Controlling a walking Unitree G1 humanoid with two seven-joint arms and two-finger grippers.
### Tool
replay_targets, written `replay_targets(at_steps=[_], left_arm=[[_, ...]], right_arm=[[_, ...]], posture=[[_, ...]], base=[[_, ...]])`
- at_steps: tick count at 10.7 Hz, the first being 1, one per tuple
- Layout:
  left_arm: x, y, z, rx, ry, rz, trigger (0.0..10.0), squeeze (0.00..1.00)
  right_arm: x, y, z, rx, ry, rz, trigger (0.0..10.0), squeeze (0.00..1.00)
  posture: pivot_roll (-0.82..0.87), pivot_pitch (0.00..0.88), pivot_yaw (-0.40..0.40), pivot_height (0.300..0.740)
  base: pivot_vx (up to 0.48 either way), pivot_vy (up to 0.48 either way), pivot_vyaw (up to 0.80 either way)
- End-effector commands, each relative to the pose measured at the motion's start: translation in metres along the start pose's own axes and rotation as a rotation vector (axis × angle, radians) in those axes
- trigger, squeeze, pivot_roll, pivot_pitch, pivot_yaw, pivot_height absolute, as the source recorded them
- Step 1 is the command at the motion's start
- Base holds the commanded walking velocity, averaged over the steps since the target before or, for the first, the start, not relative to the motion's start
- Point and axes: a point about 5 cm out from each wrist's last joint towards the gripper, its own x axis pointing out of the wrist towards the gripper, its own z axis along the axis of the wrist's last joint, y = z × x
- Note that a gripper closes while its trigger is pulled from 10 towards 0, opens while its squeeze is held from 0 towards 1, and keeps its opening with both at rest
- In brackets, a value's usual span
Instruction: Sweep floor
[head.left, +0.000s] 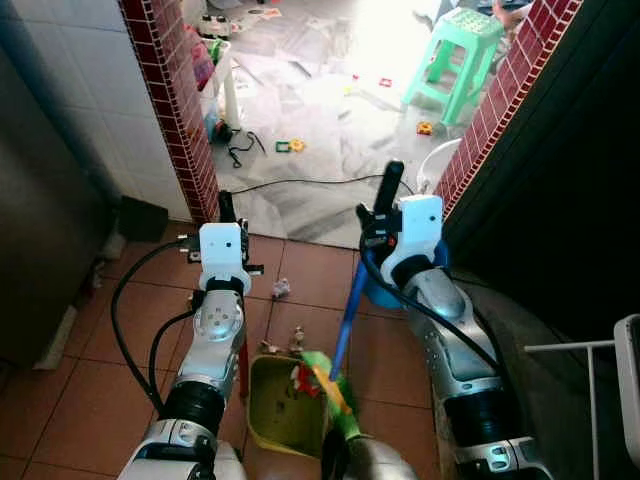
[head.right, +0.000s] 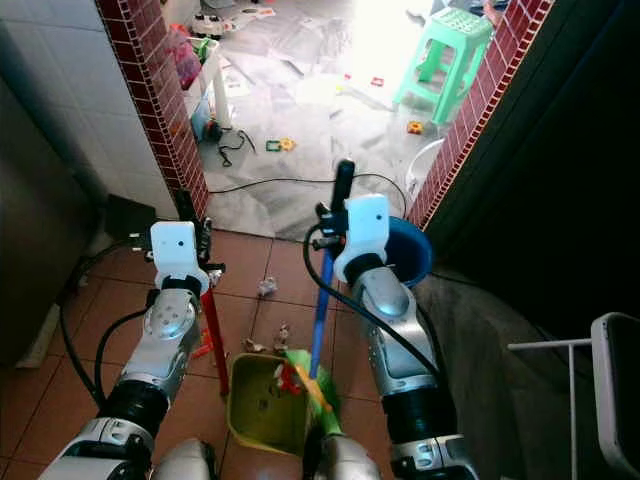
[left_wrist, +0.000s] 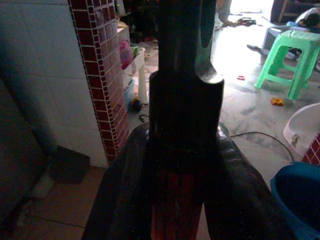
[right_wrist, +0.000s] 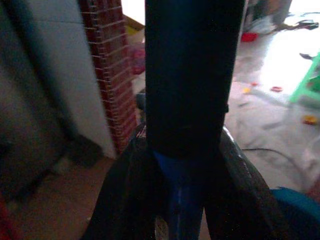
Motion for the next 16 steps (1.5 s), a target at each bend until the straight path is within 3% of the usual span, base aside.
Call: replay_targets(at_steps=[1,2,4,6,8,10,13,16], left_arm=[[-0.002,-0.004,-0.008,-0.011,0.046,-0.012,10.0,0.0],[-0.001,-0.003,-0.009,-0.014,0.05,-0.011,10.0,0.0],[-0.001,-0.003,-0.01,-0.021,0.058,-0.006,10.0,0.0],[-0.001,-0.003,-0.011,-0.025,0.059,-0.003,10.0,0.0],[-0.001,-0.003,-0.011,-0.031,0.061,-0.001,10.0,0.0],[0.0,-0.003,-0.011,-0.034,0.06,-0.004,10.0,0.0],[0.0,-0.002,-0.011,-0.033,0.056,-0.005,10.0,0.0],[-0.001,-0.006,0.0,-0.075,-0.008,-0.061,10.0,0.0]], right_arm=[[0.001,0.018,0.012,0.072,-0.033,0.137,10.0,0.0],[-0.001,0.037,0.024,0.056,-0.062,0.298,10.0,0.0],[-0.006,0.058,0.039,0.109,-0.058,0.465,10.0,0.0],[-0.004,0.06,0.056,0.148,-0.095,0.497,10.0,0.0],[0.008,0.035,0.085,0.09,-0.23,0.336,10.0,0.0],[0.013,0.009,0.097,-0.07,-0.299,0.19,10.0,0.0],[0.01,-0.011,0.078,-0.163,-0.276,0.074,10.0,0.0],[0.002,-0.027,0.044,-0.147,-0.17,-0.024,10.0,0.0]], posture=[[-0.04,0.101,-0.073,0.74],[-0.05,0.096,-0.075,0.74],[-0.04,0.093,-0.078,0.74],[-0.04,0.093,-0.077,0.74],[-0.05,0.095,-0.076,0.74],[-0.05,0.097,-0.076,0.74],[-0.05,0.1,-0.069,0.74],[-0.05,0.105,-0.063,0.74]], base=[[0.0,0.0,0.0],[0.0,0.0,0.0],[0.0,0.0,0.0],[0.0,0.0,0.0],[0.0,0.0,0.0],[0.0,0.0,0.0],[0.0,0.0,0.0],[0.0,0.0,0.0]])
